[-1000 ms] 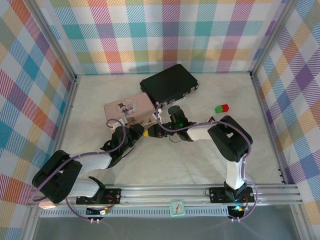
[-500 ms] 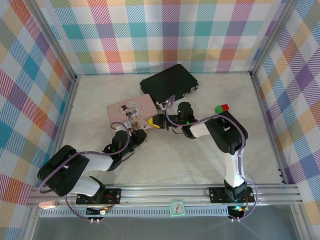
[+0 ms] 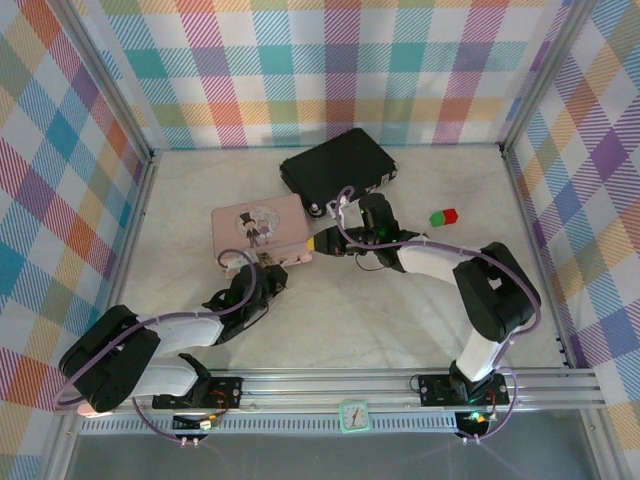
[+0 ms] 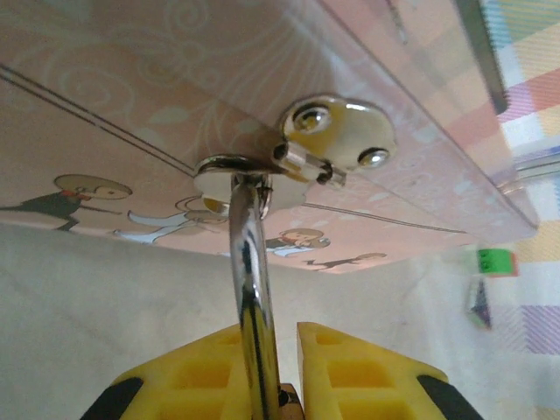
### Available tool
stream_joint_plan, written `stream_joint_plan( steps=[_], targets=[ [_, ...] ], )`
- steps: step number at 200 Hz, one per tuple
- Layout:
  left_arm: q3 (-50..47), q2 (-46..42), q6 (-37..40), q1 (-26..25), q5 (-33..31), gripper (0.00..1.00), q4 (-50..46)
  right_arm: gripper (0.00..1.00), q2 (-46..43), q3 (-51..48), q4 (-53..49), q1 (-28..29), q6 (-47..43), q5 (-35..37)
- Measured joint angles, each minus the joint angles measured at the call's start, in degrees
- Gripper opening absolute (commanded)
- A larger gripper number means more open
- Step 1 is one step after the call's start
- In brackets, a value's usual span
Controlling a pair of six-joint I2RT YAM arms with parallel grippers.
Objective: Unlock a padlock with a key
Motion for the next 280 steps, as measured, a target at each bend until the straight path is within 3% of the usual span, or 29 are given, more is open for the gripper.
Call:
stream_joint_plan(
  steps=[32, 81, 105, 139, 169, 214, 280],
  targets=[
    [2.1, 4.9, -2.9, -5.4, -4.9, 0.04, -2.6, 0.01, -2.9, -1.3, -5.3, 0.0, -4.7, 4.6],
    [5.6, 12.7, -7.4, -7.1, -8.1, 0.51, -0.6, 0.06, -5.7, -5.1, -8.5, 0.7, -7.6, 9.1],
    [6.0, 13.0, -9.7, -7.1, -8.7, 0.62, 1.4, 0.15, -7.4, -5.8, -11.2, 1.4, -9.4, 11.5],
    [4.7, 9.4, -11.8, -7.2, -8.4, 0.75, -0.4, 0.28, -9.2, -5.8, -13.4, 3.4, -12.5, 15.2],
    [2.7, -3.0, -12.2, -7.2, -10.0, 0.91, -11.3, 0.34, -9.1, -5.8, -15.3, 5.7, -15.2, 17.5],
    [2.4, -22.0, -8.0, -3.1, -11.3, 0.96, -23.6, 0.46, -4.9, -0.9, -19.6, 11.0, -21.5, 20.1],
    [2.4, -31.0, -2.6, 9.0, -5.1, 0.96, -32.8, 0.55, 5.7, 10.6, -27.6, 19.1, -33.9, 27.8]
  ],
)
